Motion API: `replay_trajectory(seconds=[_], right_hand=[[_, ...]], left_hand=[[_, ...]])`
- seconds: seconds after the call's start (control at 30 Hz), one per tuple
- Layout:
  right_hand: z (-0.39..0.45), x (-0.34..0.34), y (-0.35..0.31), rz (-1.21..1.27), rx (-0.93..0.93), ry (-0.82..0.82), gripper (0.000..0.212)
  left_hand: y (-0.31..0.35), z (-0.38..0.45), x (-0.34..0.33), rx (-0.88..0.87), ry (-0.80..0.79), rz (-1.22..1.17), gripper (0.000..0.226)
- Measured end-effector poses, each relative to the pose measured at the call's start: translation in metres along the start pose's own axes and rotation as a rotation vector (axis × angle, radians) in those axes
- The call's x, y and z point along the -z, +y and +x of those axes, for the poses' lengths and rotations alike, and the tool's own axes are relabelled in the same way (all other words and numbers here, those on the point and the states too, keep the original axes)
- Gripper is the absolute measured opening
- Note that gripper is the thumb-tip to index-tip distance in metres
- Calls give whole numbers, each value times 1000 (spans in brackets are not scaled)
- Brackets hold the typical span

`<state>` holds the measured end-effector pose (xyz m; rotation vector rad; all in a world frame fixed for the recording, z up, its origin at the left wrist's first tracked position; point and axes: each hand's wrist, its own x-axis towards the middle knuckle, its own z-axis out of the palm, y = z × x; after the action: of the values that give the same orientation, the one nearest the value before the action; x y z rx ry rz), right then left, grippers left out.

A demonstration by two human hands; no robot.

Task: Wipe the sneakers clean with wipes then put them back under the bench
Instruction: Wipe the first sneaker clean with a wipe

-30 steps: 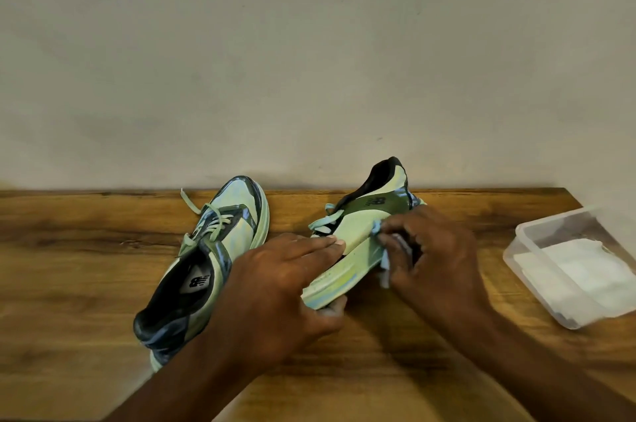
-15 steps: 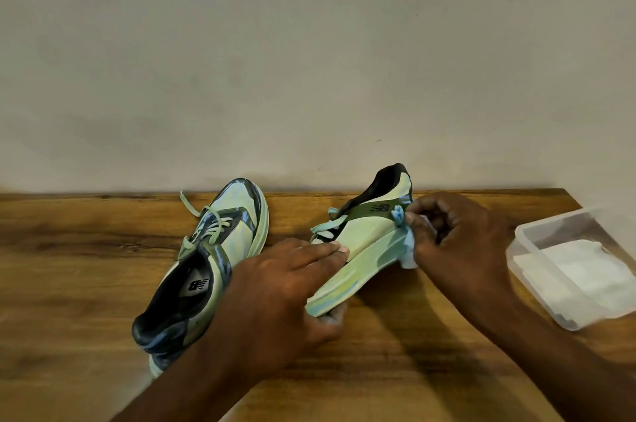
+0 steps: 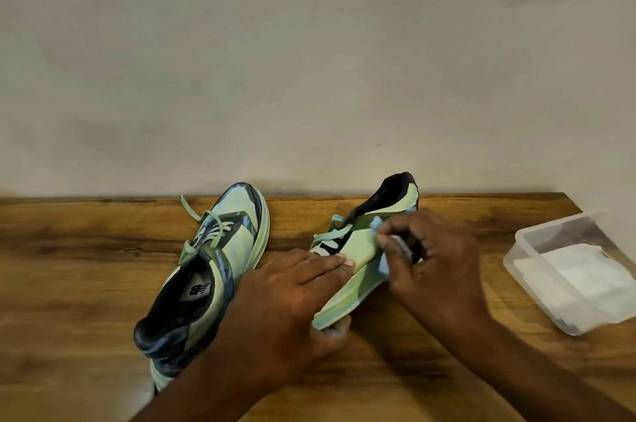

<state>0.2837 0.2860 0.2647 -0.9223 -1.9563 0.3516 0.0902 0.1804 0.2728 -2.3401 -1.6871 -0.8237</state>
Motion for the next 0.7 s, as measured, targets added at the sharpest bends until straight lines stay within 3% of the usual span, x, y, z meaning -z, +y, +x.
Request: replay_trajectory(seconds=[0.1,0.23,0.3,0.47,0.5,0.63,0.7], right_hand=[[0,-2,-2,-18,116,-73,15],[22,14,25,0,-172,81,24],[20,12,25,-2,-216,102,26],[5,2,4,-89,103,-50,18],[11,6,11,-100,97,-56,20],[34,26,38,-58,-234,73,28],[29,23,32,-46,-236,68,26]], left_hand=[[-1,1,0,-2,10,3,56],[0,0,0,6,27,-21,56],[1,0,0,2,29,-21,56],[1,1,1,-1,21,-10,56],[1,1,0,-3,21,-15,56],[2,-1,0,-27,17,5,56],[2,-1,0,-39,22,6,55]])
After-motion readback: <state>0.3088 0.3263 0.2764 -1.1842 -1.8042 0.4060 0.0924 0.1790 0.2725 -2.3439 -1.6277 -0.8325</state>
